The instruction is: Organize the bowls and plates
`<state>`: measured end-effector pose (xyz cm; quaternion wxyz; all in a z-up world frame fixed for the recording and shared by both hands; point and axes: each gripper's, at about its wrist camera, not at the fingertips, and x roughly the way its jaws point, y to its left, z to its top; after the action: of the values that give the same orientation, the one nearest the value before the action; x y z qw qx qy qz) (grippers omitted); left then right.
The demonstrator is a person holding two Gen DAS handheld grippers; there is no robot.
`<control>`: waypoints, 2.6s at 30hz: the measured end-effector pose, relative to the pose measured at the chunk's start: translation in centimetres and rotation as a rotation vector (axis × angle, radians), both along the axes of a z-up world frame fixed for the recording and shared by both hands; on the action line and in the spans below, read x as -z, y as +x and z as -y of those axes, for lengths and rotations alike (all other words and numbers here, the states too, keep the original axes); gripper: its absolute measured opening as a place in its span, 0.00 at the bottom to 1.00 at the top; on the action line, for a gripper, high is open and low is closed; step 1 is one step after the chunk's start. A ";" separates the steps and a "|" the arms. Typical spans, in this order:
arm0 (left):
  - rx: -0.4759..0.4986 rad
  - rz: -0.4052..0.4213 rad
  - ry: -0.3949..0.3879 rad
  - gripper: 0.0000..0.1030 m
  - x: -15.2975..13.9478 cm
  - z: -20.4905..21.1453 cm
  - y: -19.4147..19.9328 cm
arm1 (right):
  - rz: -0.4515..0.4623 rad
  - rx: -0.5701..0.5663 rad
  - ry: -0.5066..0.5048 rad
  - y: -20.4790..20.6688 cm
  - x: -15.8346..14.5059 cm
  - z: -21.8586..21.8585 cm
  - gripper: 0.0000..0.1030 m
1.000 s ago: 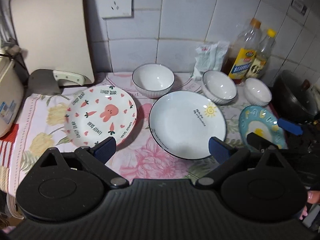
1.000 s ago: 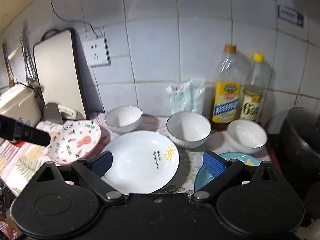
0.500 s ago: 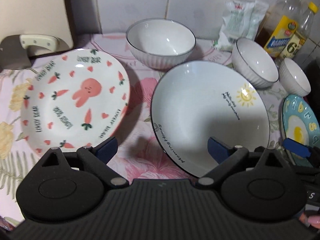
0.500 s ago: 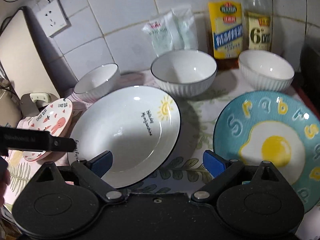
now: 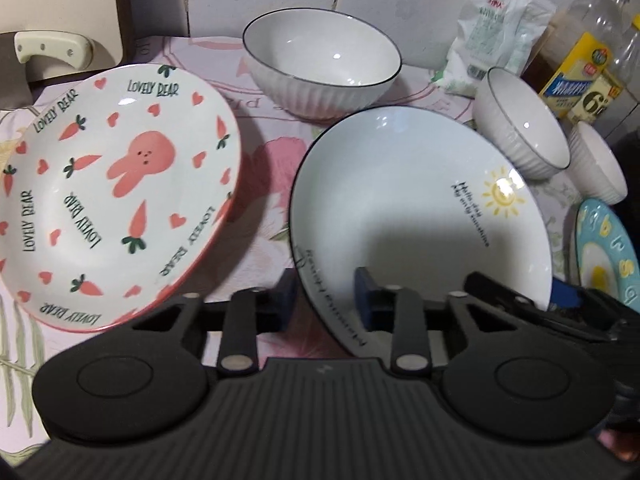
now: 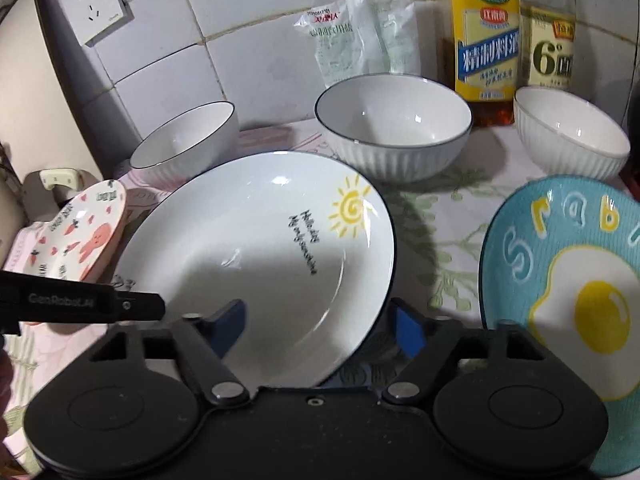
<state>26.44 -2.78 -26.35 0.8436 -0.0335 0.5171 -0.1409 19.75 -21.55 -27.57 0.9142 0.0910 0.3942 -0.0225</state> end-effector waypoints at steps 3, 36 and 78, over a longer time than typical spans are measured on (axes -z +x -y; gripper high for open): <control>-0.017 0.002 -0.004 0.25 0.1 0.1 0.2 | -0.003 0.027 -0.003 0.2 -0.1 0.0 0.63; -0.062 0.094 0.074 0.24 -3.6 -4.0 -10.8 | -0.003 -0.069 0.152 -8.8 -3.6 0.2 0.20; -0.096 -0.090 0.122 0.26 -5.3 -6.4 -11.5 | -0.073 -0.180 -0.073 -8.2 -6.0 -1.6 0.45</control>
<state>14.97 3.58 -21.01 0.8256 -0.0131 0.5601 -0.0669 11.59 -19.92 -21.57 0.9004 0.0209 0.4326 0.0419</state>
